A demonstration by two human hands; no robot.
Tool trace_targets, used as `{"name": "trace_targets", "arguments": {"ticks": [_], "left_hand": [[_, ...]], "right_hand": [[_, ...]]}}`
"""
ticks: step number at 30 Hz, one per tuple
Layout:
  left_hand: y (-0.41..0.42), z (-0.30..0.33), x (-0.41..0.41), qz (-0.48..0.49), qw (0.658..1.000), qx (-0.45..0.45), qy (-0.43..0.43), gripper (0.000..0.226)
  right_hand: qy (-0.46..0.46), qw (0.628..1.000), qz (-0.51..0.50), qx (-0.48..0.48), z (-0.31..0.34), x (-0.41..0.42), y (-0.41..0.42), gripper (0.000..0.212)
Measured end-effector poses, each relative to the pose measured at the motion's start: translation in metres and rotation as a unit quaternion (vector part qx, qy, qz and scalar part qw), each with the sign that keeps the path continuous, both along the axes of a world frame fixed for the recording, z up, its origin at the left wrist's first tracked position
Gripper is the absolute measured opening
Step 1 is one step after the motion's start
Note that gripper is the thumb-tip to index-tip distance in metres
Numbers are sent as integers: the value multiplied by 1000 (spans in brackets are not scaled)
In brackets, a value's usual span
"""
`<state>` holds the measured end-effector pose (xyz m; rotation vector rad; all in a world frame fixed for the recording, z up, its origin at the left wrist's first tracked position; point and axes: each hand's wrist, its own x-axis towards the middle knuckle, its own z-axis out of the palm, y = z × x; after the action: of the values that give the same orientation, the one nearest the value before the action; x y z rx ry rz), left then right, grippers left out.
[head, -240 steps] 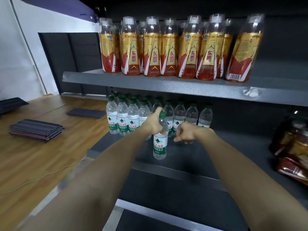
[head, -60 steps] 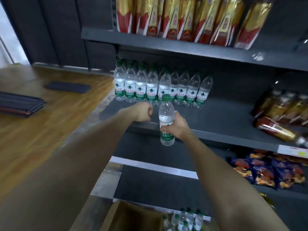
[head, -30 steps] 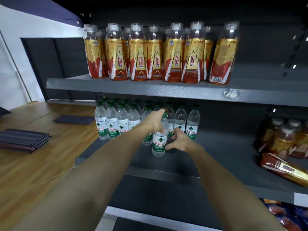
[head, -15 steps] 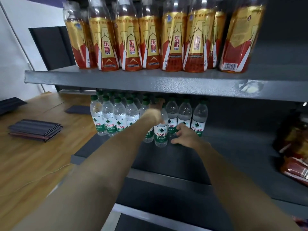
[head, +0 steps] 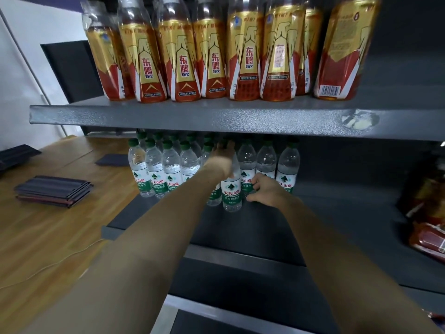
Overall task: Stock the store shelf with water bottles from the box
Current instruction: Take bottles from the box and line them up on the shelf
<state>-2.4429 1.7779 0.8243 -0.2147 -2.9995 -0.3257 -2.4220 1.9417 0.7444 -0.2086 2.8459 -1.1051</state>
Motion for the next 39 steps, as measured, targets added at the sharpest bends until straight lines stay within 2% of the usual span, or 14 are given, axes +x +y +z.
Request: {"name": "trace_targets", "arguments": {"ticks": [7, 11, 12, 16, 22, 25, 29, 32, 39], "left_hand": [[-11, -9, 22, -24, 998, -28, 52, 102], [-19, -10, 45, -15, 997, -35, 68, 62], [-22, -12, 51, -16, 997, -34, 68, 60], [-37, -15, 78, -34, 997, -45, 53, 67], [-59, -29, 124, -75, 993, -91, 21, 42], [-68, -36, 152, -100, 989, -107, 4, 31], [-83, -57, 183, -129, 987, -91, -23, 33], [-89, -82, 206, -152, 985, -75, -38, 25], [-81, -142, 259, -210, 971, -55, -101, 18]], "right_hand": [[8, 1000, -4, 13, 10, 22, -5, 44], [12, 1000, -13, 21, 17, 41, -9, 40], [12, 1000, -15, 21, 18, 47, -11, 39], [23, 999, -21, 27, 19, 74, -24, 38], [33, 996, -54, 65, 15, 119, -41, 39], [14, 994, -70, 81, 8, 147, -49, 40], [-3, 988, -92, 124, -5, 192, -64, 39], [-30, 982, -96, 159, -24, 229, -74, 39], [-109, 971, -133, 169, -82, 306, -75, 41]]}}
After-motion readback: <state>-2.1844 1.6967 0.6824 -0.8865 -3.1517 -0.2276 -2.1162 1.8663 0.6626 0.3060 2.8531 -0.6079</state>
